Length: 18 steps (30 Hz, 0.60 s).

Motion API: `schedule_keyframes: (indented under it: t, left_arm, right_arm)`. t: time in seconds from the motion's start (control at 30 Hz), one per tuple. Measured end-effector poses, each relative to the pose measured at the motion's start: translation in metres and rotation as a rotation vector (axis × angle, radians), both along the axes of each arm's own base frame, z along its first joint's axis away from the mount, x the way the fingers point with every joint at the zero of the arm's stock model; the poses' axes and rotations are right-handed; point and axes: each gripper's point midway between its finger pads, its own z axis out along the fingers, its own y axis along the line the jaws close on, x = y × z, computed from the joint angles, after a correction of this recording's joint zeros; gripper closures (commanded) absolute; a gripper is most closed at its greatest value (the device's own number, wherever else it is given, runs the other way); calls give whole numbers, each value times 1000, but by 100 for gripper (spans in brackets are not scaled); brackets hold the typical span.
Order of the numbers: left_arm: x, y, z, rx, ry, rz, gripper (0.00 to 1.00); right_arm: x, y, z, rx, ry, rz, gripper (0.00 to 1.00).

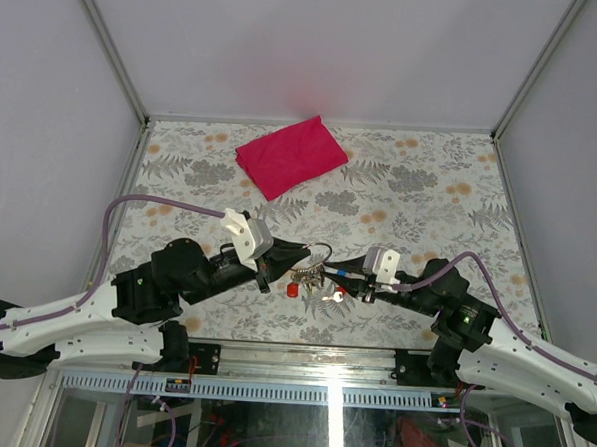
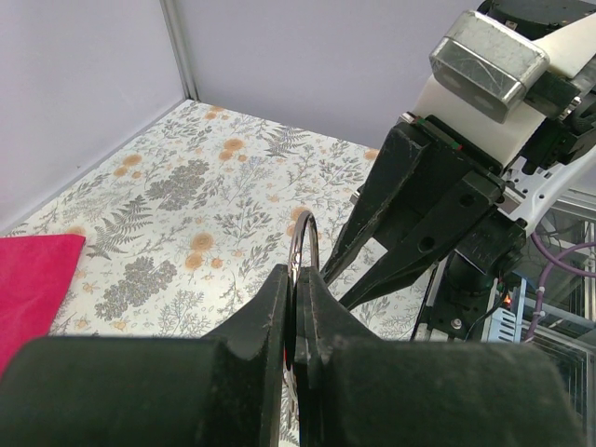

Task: Put the keys on the keyring

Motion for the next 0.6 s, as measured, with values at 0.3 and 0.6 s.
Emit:
schedule_keyframes:
  t: [0.3, 0.6]
  left_arm:
    - [0, 0, 0, 1, 0, 0, 100]
    - [0, 1, 4, -4, -2, 0, 100]
  right_arm:
    - [3, -2, 2, 3, -7, -18, 78]
    - [6, -5, 5, 11, -20, -41, 78]
